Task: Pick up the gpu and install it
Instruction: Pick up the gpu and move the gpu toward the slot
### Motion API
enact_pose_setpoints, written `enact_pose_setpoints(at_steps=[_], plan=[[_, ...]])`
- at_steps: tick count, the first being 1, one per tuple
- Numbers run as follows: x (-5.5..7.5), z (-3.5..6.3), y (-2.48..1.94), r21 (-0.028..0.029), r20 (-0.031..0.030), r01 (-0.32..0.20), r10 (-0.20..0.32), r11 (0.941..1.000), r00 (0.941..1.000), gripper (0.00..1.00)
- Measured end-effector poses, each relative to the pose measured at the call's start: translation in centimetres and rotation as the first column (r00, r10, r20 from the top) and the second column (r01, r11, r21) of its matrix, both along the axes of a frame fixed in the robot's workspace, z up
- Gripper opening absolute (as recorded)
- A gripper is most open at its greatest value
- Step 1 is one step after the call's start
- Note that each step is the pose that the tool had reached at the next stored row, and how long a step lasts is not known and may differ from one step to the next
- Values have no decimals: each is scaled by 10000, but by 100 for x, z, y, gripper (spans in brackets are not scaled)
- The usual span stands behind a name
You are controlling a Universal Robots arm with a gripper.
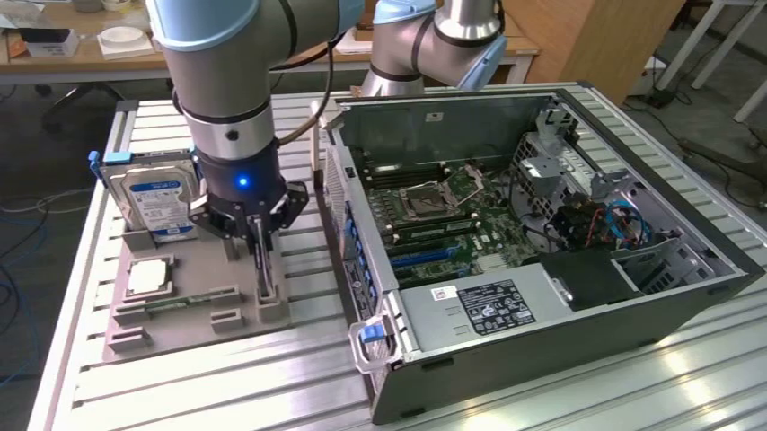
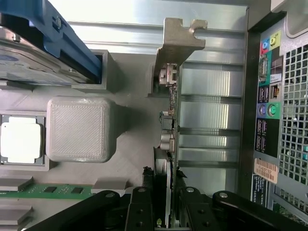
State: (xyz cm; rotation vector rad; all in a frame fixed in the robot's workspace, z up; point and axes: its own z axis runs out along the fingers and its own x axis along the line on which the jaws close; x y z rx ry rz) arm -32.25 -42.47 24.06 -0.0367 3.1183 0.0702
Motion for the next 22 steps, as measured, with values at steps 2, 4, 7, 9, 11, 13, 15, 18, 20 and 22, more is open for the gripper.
enact_pose_setpoints(at_steps=[2,4,7,9,11,13,15,18,20,22], plan=[[0,14,0,0,0,0,0,10000,10000,27],[0,26,0,0,0,0,0,10000,10000,27],[0,44,0,0,-1,0,0,10000,10000,27],[0,57,0,0,-1,0,0,10000,10000,27],[0,71,0,0,0,0,0,10000,10000,27],[0,83,0,0,-1,0,0,10000,10000,27],[0,97,0,0,0,0,0,10000,10000,27],[0,115,0,0,0,0,0,10000,10000,27],[0,126,0,0,0,0,0,10000,10000,27],[0,136,0,0,0,0,0,10000,10000,27]])
